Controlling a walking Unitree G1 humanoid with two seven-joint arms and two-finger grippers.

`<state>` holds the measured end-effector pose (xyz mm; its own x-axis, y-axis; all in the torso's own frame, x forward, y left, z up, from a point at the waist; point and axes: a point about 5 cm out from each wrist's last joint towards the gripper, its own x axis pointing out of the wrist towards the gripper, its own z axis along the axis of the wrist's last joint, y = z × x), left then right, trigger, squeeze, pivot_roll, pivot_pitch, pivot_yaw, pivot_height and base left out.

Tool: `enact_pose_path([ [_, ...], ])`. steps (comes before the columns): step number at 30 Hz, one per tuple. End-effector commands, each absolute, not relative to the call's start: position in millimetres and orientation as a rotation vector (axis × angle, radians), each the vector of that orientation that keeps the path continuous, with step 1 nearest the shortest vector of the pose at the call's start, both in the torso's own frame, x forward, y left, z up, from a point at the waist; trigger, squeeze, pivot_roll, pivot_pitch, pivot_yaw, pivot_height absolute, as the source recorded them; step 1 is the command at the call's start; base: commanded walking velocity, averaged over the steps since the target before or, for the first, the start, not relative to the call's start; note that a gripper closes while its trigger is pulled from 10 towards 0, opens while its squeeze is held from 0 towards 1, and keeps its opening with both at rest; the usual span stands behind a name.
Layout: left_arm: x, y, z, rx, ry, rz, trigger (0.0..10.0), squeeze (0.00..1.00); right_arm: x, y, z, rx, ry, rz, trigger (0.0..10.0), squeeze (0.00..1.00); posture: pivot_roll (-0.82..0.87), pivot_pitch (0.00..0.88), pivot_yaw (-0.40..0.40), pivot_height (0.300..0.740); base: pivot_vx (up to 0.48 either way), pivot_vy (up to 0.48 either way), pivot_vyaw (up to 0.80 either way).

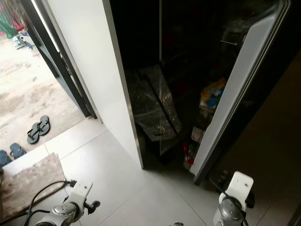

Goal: Restocking fridge

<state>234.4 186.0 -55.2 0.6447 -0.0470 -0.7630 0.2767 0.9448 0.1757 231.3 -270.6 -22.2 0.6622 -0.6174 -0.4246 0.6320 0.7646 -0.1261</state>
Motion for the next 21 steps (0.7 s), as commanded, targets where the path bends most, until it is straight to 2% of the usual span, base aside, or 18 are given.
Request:
enact_pose_path([
  [1, 227.8, 192.0, -59.1, 0.298, 0.886, -0.172, 10.0, 0.0, 231.9, -274.8, -17.4, 0.02, 0.43, -0.754, 10.0, 0.0, -0.02, 0.09, 0.077, 0.697, 0.0, 0.0, 0.0],
  [7, 229.1, 190.9, -58.4, 0.295, 0.882, -0.171, 10.0, 0.0, 256.9, -277.1, 13.4, -0.059, 0.245, -0.775, 10.0, 0.0, -0.02, 0.087, 0.075, 0.697, 0.0, 0.0, 0.0],
  [13, 227.5, 194.0, -58.9, 0.293, 0.885, -0.165, 10.0, 0.0, 270.3, -274.6, 27.4, -0.042, 0.175, -0.782, 10.0, 0.0, -0.02, 0.087, 0.074, 0.697, 0.0, 0.0, 0.0],
  [15, 226.4, 195.5, -59.3, 0.293, 0.887, -0.164, 10.0, 0.0, 275.0, -271.4, 30.5, -0.034, 0.16, -0.747, 10.0, 0.0, -0.02, 0.087, 0.073, 0.697, 0.0, 0.0, 0.0],
  [18, 222.6, 200.1, -60.8, 0.294, 0.896, -0.158, 10.0, 0.0, 297.1, -255.8, 46.3, -0.024, 0.093, -0.562, 10.0, 0.0, -0.02, 0.086, 0.072, 0.697, 0.0, 0.0, 0.0],
  [20, 222.4, 200.4, -60.9, 0.294, 0.897, -0.157, 10.0, 0.0, 300.0, -253.3, 48.6, -0.024, 0.083, -0.531, 10.0, 0.0, -0.02, 0.085, 0.072, 0.697, 0.0, 0.0, 0.0],
  [21, 222.4, 200.6, -61.0, 0.295, 0.898, -0.155, 10.0, 0.0, 307.9, -244.7, 53.2, -0.027, 0.074, -0.433, 10.0, 0.0, -0.02, 0.085, 0.072, 0.697, 0.0, 0.0, 0.0],
])
